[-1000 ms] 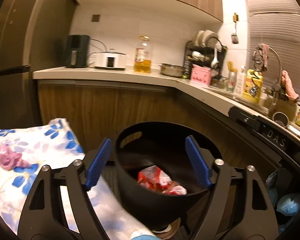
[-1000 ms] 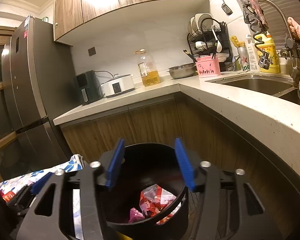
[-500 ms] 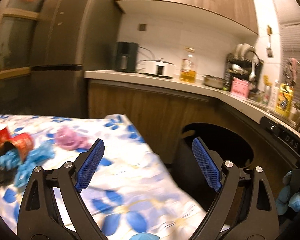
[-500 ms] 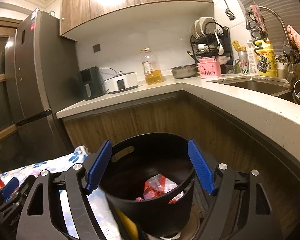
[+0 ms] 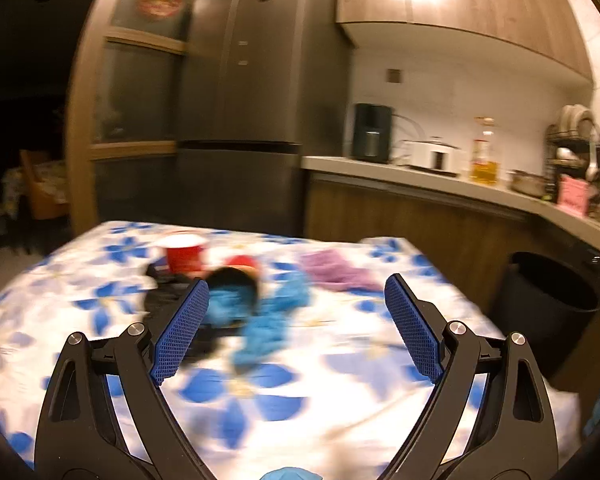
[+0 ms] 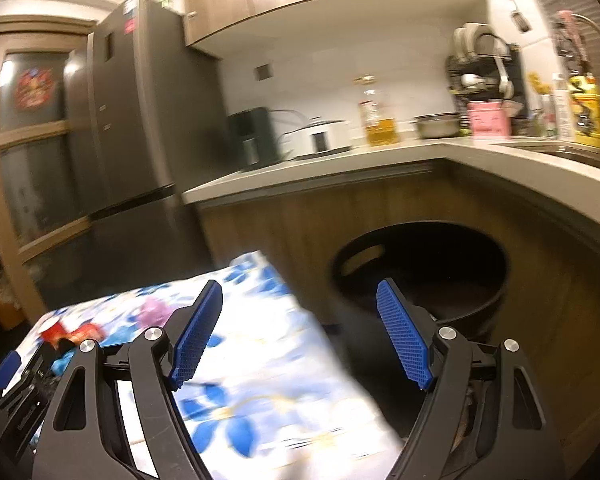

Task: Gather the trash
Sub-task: 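Move both open tools back over the trash on the table, then grasp the second black bag with the left tool while the right tool grasps a blue glove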

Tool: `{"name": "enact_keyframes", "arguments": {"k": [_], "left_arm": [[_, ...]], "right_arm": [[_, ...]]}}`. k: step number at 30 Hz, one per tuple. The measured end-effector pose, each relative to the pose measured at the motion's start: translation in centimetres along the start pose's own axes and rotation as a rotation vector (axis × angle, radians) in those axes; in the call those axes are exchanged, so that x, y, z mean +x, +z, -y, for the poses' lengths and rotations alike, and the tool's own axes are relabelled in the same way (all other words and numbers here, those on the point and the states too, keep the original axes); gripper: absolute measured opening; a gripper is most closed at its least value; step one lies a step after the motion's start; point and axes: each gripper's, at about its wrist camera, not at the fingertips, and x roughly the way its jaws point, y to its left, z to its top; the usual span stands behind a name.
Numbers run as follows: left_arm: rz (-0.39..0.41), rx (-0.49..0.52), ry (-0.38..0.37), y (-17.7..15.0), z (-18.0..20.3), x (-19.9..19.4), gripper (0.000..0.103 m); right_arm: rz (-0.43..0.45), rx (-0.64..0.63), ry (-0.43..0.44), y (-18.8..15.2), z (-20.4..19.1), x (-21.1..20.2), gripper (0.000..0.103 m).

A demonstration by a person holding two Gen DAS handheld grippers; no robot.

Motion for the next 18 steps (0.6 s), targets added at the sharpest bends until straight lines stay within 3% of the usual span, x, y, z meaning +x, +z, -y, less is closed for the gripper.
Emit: {"name": "enact_keyframes", "arguments": {"k": [7,12,14,18], "left_arm": [[-0.023,-0.063,0.145,0.1,-7.4,1.3,0.087],[-0.071,-0.084,0.133,0.2,-9.3,3.3,0.085],[-0.14,-0.082,0.102,0.0,-9.5,4.9,0.081],[-0.245,-0.108,0.07,-0.9,-10.0,7.0,0.058]], "right_arm": [[-0.03,-0.049,0.117,-1.6,-5.9,0.5,0.078],[-0.05,-0.07,0.171,-2.5,-9.2,0.8,0.078],[-0.056,-0.078,0.187,-2.7,-10.2,1.0,0.078],[-0.067,-0.119,0.225,-3.3,-12.6,1.2,0.078]]}}
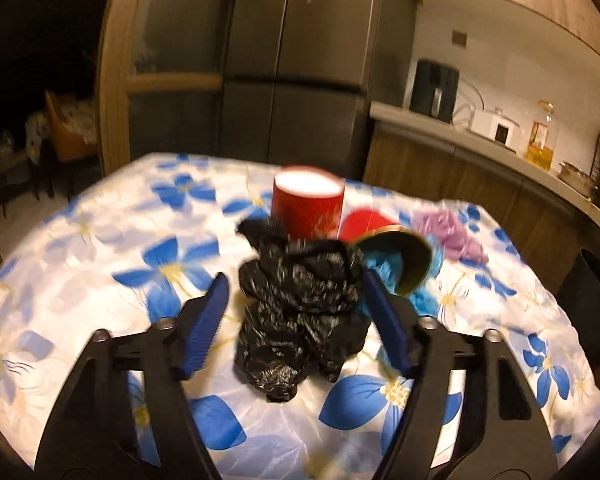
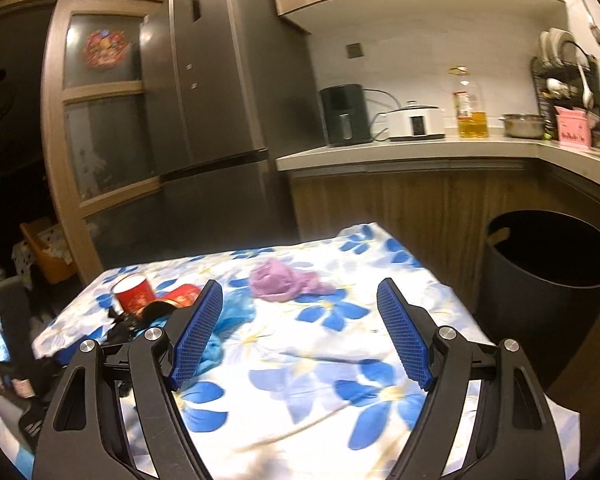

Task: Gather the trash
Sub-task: 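Grasp the second black bag with the left tool while the right tool grasps a blue glove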

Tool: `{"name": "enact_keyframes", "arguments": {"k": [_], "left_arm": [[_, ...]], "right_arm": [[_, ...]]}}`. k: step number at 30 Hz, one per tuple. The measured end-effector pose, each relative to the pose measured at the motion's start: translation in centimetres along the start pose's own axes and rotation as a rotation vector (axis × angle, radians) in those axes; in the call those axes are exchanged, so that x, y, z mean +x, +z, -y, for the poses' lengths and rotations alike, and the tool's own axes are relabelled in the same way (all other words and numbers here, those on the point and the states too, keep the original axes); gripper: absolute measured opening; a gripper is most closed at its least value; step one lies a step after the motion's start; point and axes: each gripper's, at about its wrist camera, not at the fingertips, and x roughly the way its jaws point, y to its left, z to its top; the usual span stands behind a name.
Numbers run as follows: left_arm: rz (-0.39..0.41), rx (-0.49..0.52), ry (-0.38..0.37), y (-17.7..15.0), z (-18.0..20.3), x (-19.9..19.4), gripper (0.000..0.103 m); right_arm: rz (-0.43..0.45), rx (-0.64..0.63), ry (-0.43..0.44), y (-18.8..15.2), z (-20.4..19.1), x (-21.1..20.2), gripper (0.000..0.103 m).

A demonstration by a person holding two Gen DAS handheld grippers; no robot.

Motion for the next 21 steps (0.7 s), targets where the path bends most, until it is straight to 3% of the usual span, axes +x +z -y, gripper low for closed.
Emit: {"name": "enact_keyframes", "arguments": {"k": [2,4,5,7,13,21], "left_arm": [[-0.038,-0.032,-0.008,-0.3,-0.7,0.9,0.046],[-0.059,-0.055,-0.025,-0.4,-1.3,1.4,0.025],[-0.065,-0.064,-0.036,-0.5,-1.4,1.4,0.02],[-0.063,-0.071,-0.052,-0.6,-1.6,1.2,0.004],[0.024,-0.114,-0.083,-0.6,-3.4,-2.4,0.001],[0.108,-0.129,-0.054,0.1,-5.8,-5.8,0.001]], "right_arm": [[-0.011,-0.025,0.024,-0.2,-1.2,0.5,0.078],[-0.023,-0.06,0.049,-0.7,-2.6,1.1,0.077],[-0.027,-0.069,0.059,-1.0,-3.2,1.2,0.077],[-0.047,-0.085,0.092,-1.7,-4.6,2.0,0.071],[-0.1,-0.153,0.183,-3.5,-8.7,4.2,0.057],[-0.165,-0.184,0.214,-5.1,-11.7,7.3,0.049]]}}
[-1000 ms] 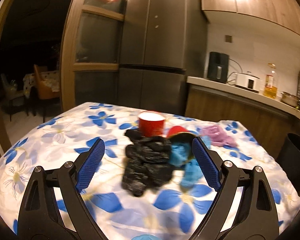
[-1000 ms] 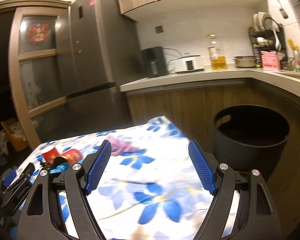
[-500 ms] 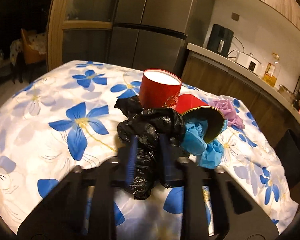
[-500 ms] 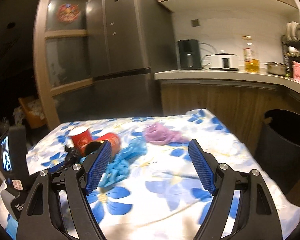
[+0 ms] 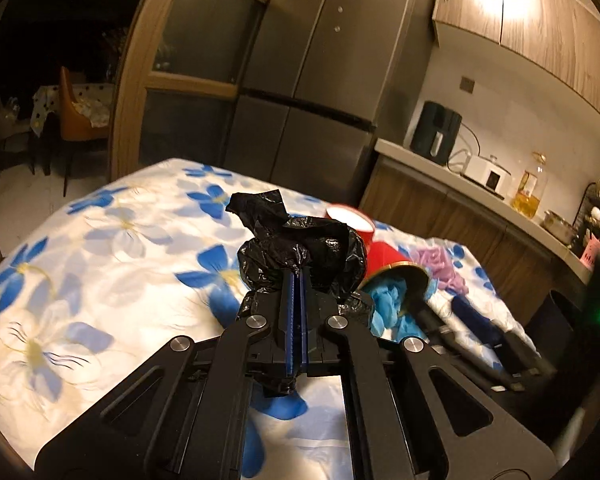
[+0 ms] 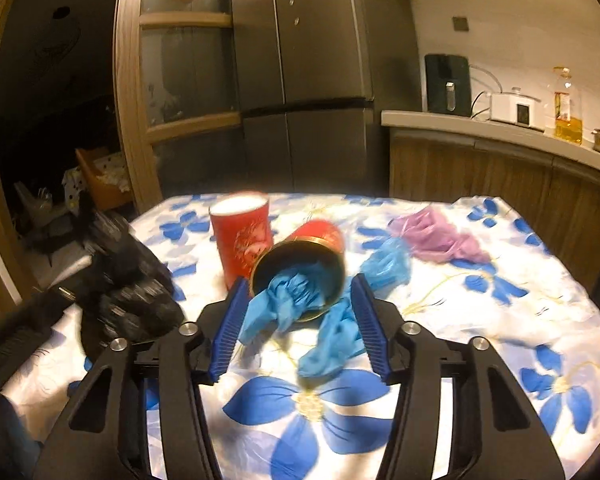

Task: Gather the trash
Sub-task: 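Grasp the second black bag with the left tool while the right tool grasps a blue glove, then carry the black bag with the left tool while the right tool carries the blue glove over the bin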

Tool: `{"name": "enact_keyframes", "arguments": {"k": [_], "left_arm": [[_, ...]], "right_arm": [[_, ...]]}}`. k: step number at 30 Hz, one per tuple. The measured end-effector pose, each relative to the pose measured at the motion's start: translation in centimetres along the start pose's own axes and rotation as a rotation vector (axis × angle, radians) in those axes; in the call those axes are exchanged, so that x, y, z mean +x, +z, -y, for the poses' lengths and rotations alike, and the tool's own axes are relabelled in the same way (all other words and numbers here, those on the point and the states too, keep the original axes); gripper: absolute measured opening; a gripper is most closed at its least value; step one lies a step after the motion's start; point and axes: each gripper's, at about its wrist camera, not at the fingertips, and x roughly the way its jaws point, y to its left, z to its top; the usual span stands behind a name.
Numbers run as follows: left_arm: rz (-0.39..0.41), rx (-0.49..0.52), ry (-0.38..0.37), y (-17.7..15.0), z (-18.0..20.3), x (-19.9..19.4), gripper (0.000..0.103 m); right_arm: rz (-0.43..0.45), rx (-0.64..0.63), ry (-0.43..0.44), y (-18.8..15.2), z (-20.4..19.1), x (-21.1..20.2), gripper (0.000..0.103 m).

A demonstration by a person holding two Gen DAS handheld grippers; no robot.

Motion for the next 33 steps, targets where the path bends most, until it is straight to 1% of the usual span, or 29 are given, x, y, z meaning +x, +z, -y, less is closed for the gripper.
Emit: {"name": "enact_keyframes", "arguments": {"k": [4,7,9,10,12,14,15,17,20,22,28,33], "left_arm": [[0.015,-0.024,0.0,0.7,-1.0,-0.5,0.001],[0.013,-0.036,0.0,0.8,-1.5,-0.5,0.001],[0.009,-0.041,-0.004,0.8,-1.7,-0.3,0.001],[0.009,-0.043,-0.003,0.8,-1.8,-0.2,0.001],[0.009,-0.046,-0.004,0.7,-1.8,-0.3,0.001],[0.01,-0.045,-0.004,0.8,-1.9,-0.2,0.001],[0.011,-0.044,-0.005,0.8,-1.9,-0.2,0.001],[0.012,-0.042,-0.003,0.8,-1.8,-0.3,0.001],[0.016,-0.04,-0.004,1.0,-1.6,-0.4,0.001],[0.019,-0.04,-0.005,1.0,-1.6,-0.6,0.001],[0.029,-0.04,-0.011,1.1,-1.2,-1.1,0.001],[0.032,-0.021,-0.026,1.1,0.0,-1.7,0.001]], "right_arm": [[-0.056,-0.01,0.001,-0.4,-0.6,1.8,0.043],[-0.082,-0.005,0.008,-0.5,-0.6,2.6,0.034],[-0.108,-0.007,0.013,-0.6,-0.6,3.2,0.027],[-0.117,-0.008,0.017,-0.7,-0.6,3.4,0.025],[-0.135,-0.013,0.025,-0.8,-0.8,3.8,0.016],[-0.141,-0.015,0.03,-0.9,-0.7,3.8,0.005],[-0.139,-0.014,0.039,-0.9,-0.7,3.8,0.002],[-0.124,-0.01,0.046,-0.7,-0.6,3.4,0.001],[-0.074,-0.029,0.048,-0.3,-0.6,1.8,0.001],[-0.057,-0.031,0.058,-0.1,-0.5,0.7,0.001],[-0.02,-0.011,0.105,0.5,0.3,-2.9,0.001],[0.008,0.013,0.12,1.1,1.2,-5.7,0.001]]}}
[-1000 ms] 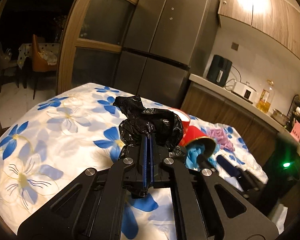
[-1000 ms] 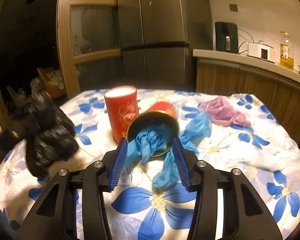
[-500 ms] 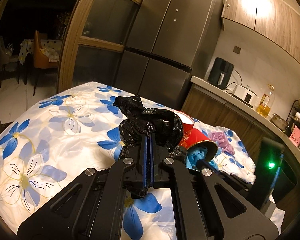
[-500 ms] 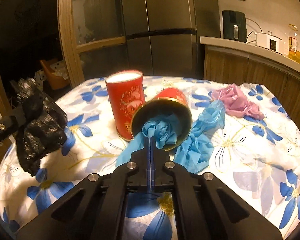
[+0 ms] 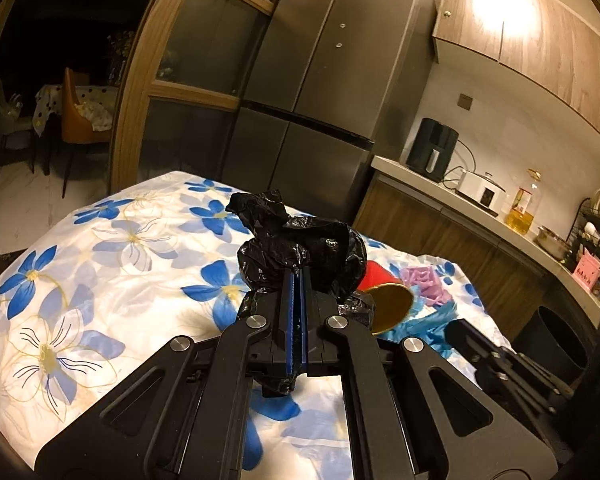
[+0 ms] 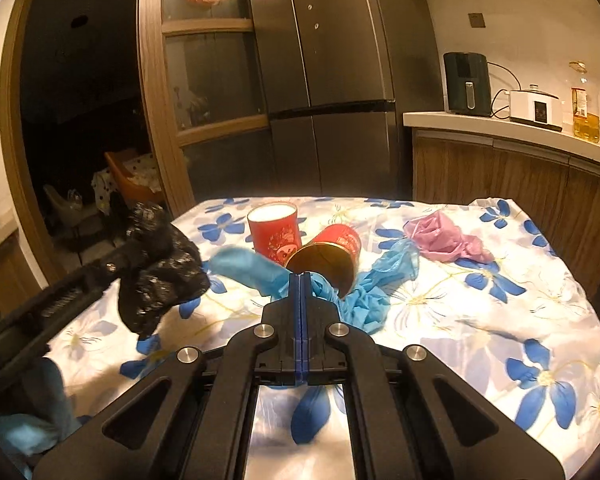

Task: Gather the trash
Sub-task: 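Carry the black bag with the left tool while the right tool carries the blue glove over the bin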

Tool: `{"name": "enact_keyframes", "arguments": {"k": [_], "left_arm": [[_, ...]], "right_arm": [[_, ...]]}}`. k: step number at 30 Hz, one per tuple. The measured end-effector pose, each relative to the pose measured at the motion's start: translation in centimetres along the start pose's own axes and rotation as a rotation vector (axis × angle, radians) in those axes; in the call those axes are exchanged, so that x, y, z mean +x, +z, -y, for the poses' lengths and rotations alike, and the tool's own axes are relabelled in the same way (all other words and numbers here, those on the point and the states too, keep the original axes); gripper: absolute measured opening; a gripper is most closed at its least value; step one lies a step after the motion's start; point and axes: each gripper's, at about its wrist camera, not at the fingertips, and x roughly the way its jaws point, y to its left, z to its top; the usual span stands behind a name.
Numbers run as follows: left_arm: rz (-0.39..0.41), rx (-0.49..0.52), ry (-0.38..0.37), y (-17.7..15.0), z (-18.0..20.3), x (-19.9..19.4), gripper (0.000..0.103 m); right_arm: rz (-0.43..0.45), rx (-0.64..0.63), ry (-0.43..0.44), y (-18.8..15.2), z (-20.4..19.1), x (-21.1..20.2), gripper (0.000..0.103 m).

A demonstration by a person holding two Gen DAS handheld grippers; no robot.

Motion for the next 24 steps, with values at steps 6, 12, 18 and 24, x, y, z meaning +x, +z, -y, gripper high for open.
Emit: {"name": "enact_keyframes", "arguments": {"k": [6,12,18,24], "left_arm": [[-0.003,0.034,-0.024,-0.2,2.1,-0.5,0.001],[-0.02,0.081,-0.05,-0.8,5.0,-0.8,0.001],[-0.045,0.144,-0.085,-1.6,8.7,-0.7,0.001],[-0.059,0.219,-0.137,-2.4,13.0,-0.5,0.001]], "right_arm": [[0.029,0.028,-0.025,0.5,1.7,-2.9,0.001],[0.058,0.063,-0.067,0.8,4.3,-5.5,0.001],[0.078,0.096,-0.106,0.9,6.9,-7.9,0.001],[0.112,0.12,-0.161,1.2,9.7,-10.3,0.001]]}}
